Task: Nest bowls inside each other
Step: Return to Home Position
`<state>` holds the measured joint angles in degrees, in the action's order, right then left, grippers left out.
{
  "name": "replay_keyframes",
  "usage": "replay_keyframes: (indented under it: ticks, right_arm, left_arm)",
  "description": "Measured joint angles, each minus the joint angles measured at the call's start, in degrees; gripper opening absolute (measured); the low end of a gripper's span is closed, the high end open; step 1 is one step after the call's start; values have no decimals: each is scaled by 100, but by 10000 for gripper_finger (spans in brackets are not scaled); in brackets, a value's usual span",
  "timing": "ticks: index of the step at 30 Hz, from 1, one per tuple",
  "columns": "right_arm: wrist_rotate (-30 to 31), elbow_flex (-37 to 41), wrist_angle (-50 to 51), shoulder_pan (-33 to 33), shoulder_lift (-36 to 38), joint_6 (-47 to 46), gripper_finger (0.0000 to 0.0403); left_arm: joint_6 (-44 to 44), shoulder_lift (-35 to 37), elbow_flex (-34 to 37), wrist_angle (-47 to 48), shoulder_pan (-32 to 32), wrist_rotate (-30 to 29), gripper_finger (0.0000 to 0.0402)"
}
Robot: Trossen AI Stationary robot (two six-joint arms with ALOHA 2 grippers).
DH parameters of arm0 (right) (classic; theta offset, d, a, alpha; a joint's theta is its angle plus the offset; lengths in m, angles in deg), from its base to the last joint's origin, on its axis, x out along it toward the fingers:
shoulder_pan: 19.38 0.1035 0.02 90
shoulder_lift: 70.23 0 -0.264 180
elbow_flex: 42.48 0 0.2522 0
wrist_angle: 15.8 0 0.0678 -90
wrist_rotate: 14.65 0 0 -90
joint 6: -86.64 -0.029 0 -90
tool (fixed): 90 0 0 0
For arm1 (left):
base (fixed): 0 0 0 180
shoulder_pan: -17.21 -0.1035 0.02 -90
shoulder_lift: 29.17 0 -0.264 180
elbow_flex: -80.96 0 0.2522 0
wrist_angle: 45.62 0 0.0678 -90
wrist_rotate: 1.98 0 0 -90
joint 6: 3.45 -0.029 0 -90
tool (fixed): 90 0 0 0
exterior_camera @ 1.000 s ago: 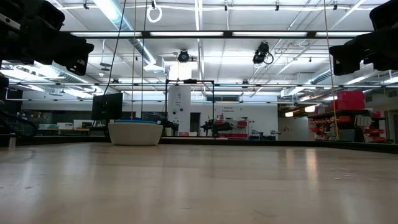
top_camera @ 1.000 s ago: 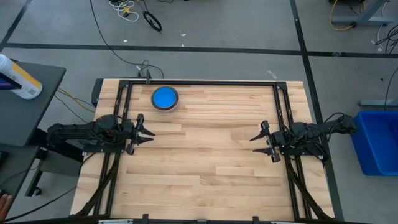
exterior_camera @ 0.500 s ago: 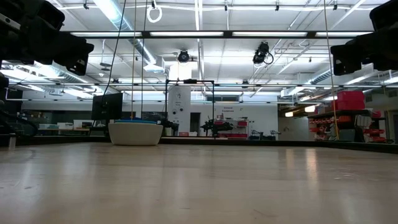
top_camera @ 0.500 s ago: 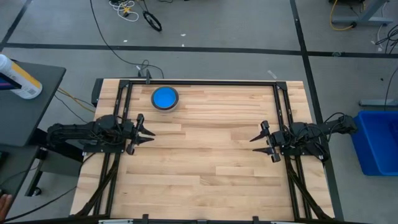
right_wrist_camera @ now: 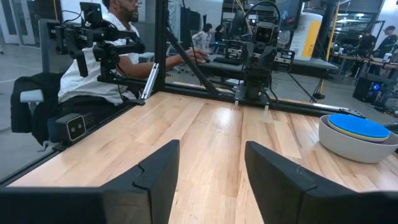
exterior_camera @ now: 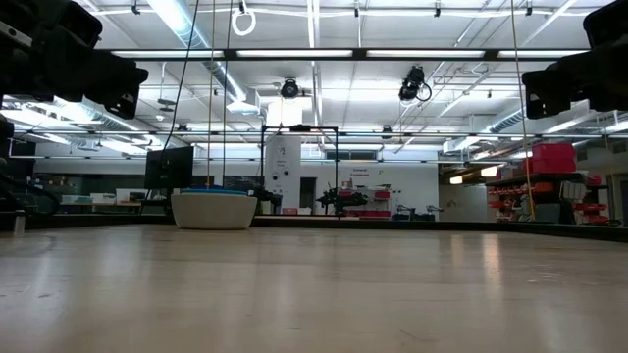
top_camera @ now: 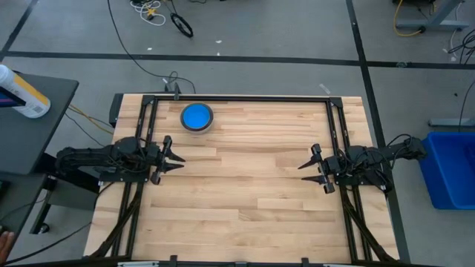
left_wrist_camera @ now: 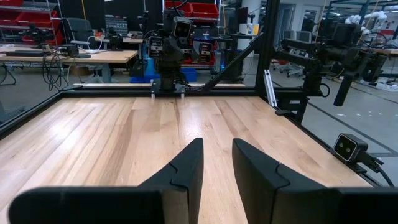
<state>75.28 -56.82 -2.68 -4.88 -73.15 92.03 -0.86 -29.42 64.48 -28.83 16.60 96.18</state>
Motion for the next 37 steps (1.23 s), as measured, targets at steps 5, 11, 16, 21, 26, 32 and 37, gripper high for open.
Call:
replay_keyframes:
  ticks: [5, 11, 16, 21, 26, 32, 37]
  right_arm:
    - [0, 0, 1, 0, 0, 0, 199]
    - [0, 0, 0, 0, 0, 0, 208]
    - [0, 0, 0, 0, 0, 0, 215]
    - [-1, 0, 1, 0, 0, 1, 221]
    - [0, 0, 2, 0, 0, 2, 227]
    - [0, 0, 1, 0, 0, 1, 233]
    - [0, 0, 1, 0, 0, 0, 240]
  left_arm:
    - [0, 0, 0, 0, 0, 0, 93]
    - [0, 0, 0, 0, 0, 0, 93]
    - [0, 0, 0, 0, 1, 0, 93]
    - [0, 0, 0, 0, 0, 0, 93]
    - [0, 0, 0, 0, 1, 0, 93]
    - [0, 0, 0, 0, 0, 0, 93]
    - [0, 0, 0, 0, 0, 0, 93]
